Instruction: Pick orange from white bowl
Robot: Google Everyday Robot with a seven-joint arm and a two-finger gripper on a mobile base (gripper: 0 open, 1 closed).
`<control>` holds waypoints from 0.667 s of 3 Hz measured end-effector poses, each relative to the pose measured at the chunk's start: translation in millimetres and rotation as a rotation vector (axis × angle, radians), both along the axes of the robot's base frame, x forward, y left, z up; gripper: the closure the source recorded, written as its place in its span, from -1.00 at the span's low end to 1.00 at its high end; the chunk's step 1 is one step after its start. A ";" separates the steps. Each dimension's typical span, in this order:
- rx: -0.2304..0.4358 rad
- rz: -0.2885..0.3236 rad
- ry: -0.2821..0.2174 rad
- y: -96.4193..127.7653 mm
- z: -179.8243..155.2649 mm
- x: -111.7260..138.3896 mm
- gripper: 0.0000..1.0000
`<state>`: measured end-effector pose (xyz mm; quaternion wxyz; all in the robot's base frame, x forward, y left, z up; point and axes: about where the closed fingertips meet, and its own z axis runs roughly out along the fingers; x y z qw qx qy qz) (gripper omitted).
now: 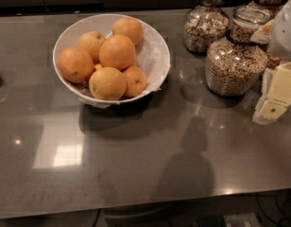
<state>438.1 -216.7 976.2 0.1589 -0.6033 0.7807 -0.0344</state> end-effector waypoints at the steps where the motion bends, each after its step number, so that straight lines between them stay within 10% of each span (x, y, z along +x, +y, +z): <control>1: 0.000 0.000 0.000 0.1 0.0 0.2 -1.00; 2: 0.000 0.010 -0.034 7.6 0.2 16.6 -1.00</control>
Offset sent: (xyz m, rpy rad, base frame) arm 0.0377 0.0152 -0.0050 -0.0015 -0.0571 0.0219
